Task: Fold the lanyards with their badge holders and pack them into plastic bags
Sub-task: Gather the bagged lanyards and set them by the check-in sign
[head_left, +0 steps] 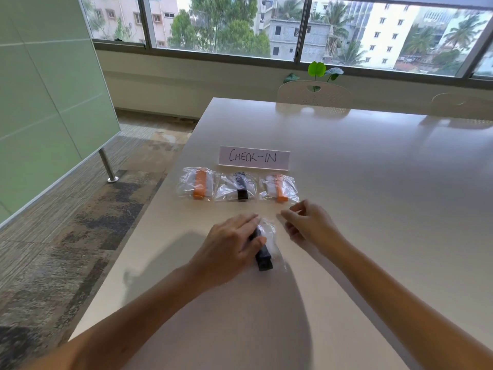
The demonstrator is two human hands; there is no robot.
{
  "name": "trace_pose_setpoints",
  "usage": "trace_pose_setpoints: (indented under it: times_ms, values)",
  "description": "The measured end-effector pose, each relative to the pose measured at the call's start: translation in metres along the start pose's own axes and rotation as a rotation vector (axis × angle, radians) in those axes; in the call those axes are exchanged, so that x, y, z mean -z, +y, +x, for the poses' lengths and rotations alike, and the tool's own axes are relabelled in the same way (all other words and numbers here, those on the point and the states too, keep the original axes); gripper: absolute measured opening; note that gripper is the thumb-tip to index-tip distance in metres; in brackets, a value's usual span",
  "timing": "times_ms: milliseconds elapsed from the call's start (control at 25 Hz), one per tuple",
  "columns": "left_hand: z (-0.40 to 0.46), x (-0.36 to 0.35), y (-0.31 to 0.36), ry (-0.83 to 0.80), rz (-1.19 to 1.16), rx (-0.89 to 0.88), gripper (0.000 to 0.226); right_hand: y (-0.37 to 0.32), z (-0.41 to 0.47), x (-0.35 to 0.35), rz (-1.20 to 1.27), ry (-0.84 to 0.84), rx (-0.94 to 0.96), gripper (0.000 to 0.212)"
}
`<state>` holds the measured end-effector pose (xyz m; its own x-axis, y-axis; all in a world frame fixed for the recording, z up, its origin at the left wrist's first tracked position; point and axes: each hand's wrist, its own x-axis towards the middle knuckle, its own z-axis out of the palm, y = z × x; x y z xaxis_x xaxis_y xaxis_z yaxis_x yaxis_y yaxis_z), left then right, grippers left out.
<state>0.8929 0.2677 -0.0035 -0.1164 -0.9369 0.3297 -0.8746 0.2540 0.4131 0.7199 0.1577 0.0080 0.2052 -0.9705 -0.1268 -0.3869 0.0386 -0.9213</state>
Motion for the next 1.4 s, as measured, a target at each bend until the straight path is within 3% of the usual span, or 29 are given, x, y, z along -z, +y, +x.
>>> trace_pose_setpoints:
  times_ms: [160, 360, 560, 720, 1000, 1400]
  values:
    - [-0.008, -0.012, 0.003, -0.128, 0.04, 0.01, 0.054, -0.007, -0.024, -0.004, -0.039, -0.224, -0.097, 0.022]
    - [-0.008, -0.017, 0.004, -0.155, 0.08, -0.005, 0.055, -0.014, -0.037, -0.011, 0.071, -0.285, -0.176, 0.008]
    - [-0.008, -0.015, 0.007, -0.134, 0.068, 0.023, 0.059, -0.013, -0.045, -0.012, 0.202, -0.196, -0.201, 0.021]
    - [-0.006, -0.015, 0.008, -0.139, -0.018, 0.076, 0.067, -0.018, -0.032, 0.016, 0.236, -0.062, -0.157, 0.018]
    - [0.023, -0.032, 0.015, -0.246, 0.176, 0.198, 0.063, -0.02, 0.022, 0.086, 0.429, 0.187, -0.086, 0.02]
    - [0.03, -0.042, 0.021, -0.161, 0.261, 0.192, 0.057, -0.001, 0.081, 0.08, 0.33, 0.224, -0.209, 0.03]
